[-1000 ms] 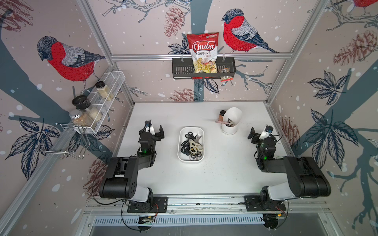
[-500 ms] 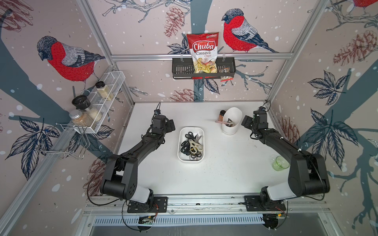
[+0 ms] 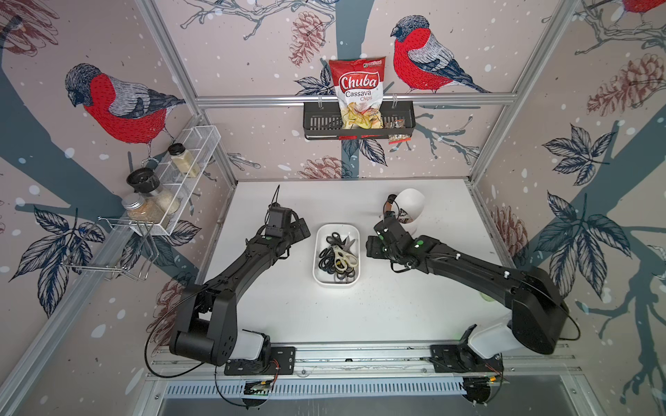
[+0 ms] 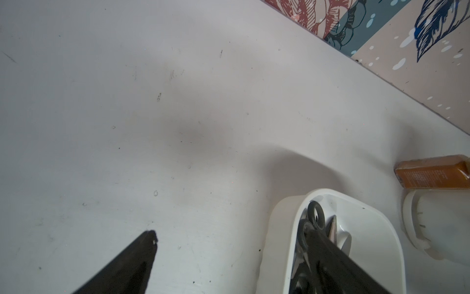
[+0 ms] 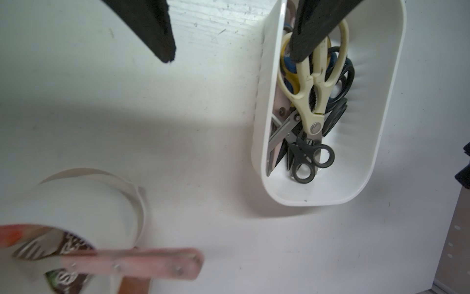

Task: Take the scissors out of the storage box
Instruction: Move the storage box to the center of the board.

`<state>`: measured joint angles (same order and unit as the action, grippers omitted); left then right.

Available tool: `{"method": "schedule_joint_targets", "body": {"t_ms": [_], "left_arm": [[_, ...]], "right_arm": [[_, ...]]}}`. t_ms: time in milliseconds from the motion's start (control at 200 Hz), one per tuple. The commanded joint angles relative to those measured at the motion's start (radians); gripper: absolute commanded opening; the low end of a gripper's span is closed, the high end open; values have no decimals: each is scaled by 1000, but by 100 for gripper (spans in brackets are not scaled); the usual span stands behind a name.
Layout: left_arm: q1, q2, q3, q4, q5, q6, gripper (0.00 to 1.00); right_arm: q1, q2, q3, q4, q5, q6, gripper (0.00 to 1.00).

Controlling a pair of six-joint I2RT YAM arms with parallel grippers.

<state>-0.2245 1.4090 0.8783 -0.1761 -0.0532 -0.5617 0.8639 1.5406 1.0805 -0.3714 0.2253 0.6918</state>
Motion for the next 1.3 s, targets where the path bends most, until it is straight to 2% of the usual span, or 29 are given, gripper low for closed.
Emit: {"method": "schedule_joint_targets", "body": {"t_ms": [0, 120, 240, 405, 580, 750, 910, 1040, 1166, 1296], "left_arm": [[-1, 12, 31, -36, 8, 49, 96], [0, 18, 50, -55, 7, 61, 96], [2, -6, 36, -80, -1, 45, 96], [4, -71, -19, -77, -8, 45, 96], [5, -111, -70, -76, -2, 28, 96], [4, -123, -90, -85, 29, 17, 95], [-1, -115, -75, -88, 148, 4, 95], [-28, -77, -25, -112, 242, 1, 93], [-110, -18, 53, -173, 229, 9, 88], [-191, 32, 114, -206, 207, -6, 85]], "right_arm": [[21, 91, 89, -33, -4, 37, 75], [11, 194, 169, -44, -29, 10, 69], [-19, 267, 193, -12, -99, 11, 54], [-33, 327, 233, -3, -122, -8, 46], [-36, 385, 273, -4, -160, -35, 25], [-43, 379, 279, -44, -121, -45, 7], [-69, 311, 248, -107, -56, -68, 3], [-125, 220, 152, -104, -51, -69, 3], [-172, 165, 67, -52, -81, -59, 4], [-174, 164, 50, -18, -81, -43, 6]]}}
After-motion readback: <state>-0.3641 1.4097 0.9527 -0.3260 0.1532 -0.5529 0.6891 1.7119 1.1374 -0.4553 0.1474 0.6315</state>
